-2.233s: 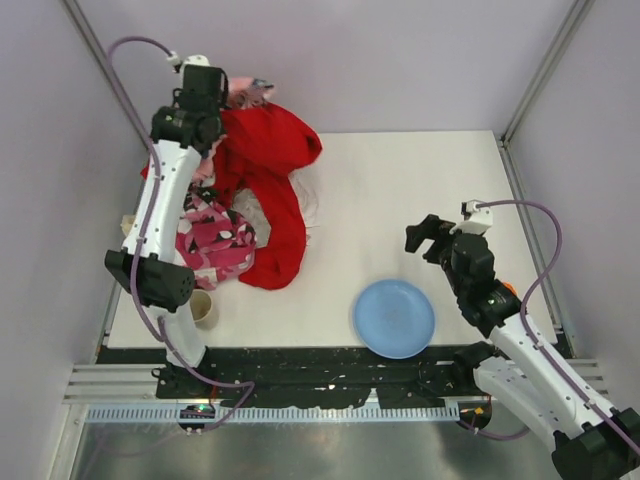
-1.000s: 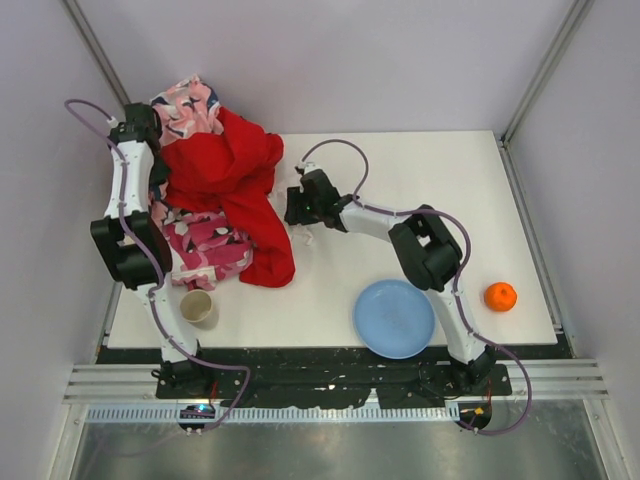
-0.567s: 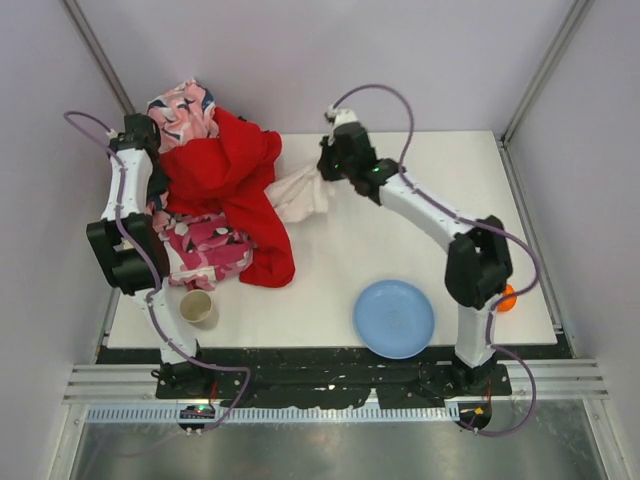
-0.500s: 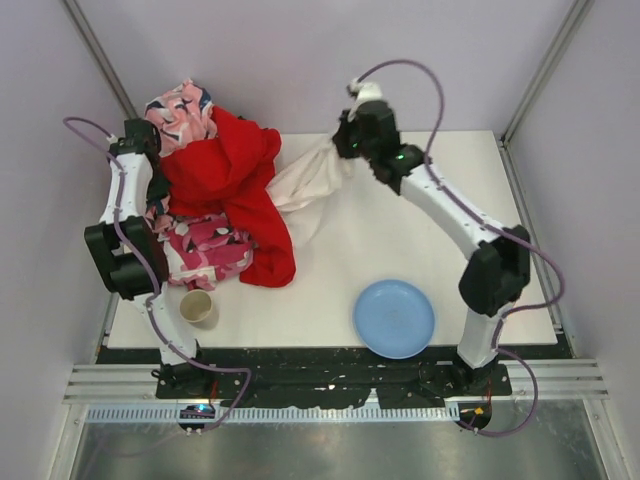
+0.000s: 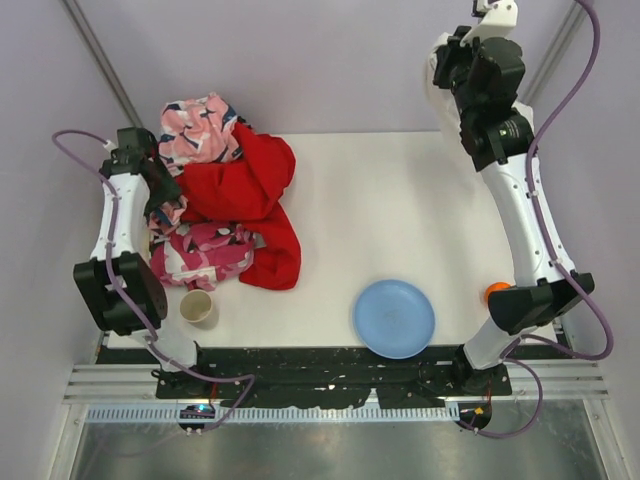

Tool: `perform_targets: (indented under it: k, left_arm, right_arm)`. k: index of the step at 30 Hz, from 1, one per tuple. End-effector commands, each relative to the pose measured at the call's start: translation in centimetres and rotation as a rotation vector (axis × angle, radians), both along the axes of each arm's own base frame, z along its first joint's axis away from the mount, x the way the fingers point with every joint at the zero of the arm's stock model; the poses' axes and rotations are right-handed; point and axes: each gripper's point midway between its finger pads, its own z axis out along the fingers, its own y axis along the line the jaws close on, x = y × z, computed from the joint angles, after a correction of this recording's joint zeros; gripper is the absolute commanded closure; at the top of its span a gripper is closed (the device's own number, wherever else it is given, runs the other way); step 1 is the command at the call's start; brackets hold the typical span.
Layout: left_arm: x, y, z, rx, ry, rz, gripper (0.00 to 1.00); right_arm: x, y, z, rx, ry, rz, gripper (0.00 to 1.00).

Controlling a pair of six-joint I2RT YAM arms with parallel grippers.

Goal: Pick out a specific cloth from the pile

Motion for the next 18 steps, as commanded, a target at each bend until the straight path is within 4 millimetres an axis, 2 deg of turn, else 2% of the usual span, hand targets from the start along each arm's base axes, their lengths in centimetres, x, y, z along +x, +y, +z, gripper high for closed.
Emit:
perform_targets:
  k: [1,4,5,7,10,11,12,13,16,18]
  left_arm:
    - [-0.9,-1.5,5.5,-0.02,-0.154,-0.02,0.35]
    - [-2.4,-2.9,8.1,-0.02,-0.217,-0.05,0.12]
    - [-3.2,-3.2,9.0,-0.003,-0.233,-0.051,0.01]
    - [-4.8,-3.5,10.3,0.036,-0.248,-0.036,0.0]
    - [-7.1,-4.2,12.3,0.055,-0.297,-0.018,0.0]
    - [-7.6,-4.6,12.9,0.052,-0.322,-0.024,0.0]
    - [-8.2,-5.0,13.5,0.047,-0.349,-0.026,0.0]
    - [-8.6,-5.5,14.0,0.044,-0.376,-0.032,0.0]
    - [-9.7,-7.3,15.7,0.02,-0.476,-0.087,0.0]
    - [-9.8,-8.5,16.1,-0.015,-0.522,-0.131,0.0]
  right_arm:
    - [2.0,-1.9,-3.7,-0.018,0.097,-0.022,0.95]
    - [2.6,-3.1,-5.8,-0.009,0.144,-0.044,0.95]
    - [2.7,-3.5,-6.3,0.0,0.154,-0.048,0.95]
    - [2.8,-4.2,-8.1,0.006,0.187,-0.07,0.95]
    - [2.7,-6.0,-13.0,0.011,0.276,-0.17,0.95]
    - [2.8,-6.3,-13.8,0.026,0.282,-0.186,0.95]
    - [2.8,-6.7,-16.2,0.032,0.325,-0.205,0.95]
    - [3.0,-6.8,-17.2,0.036,0.335,-0.209,0.95]
    - [3.5,-5.7,-23.3,0.041,0.454,-0.164,0.95]
    - [3.9,-3.8,-26.7,0.05,0.519,-0.063,0.94]
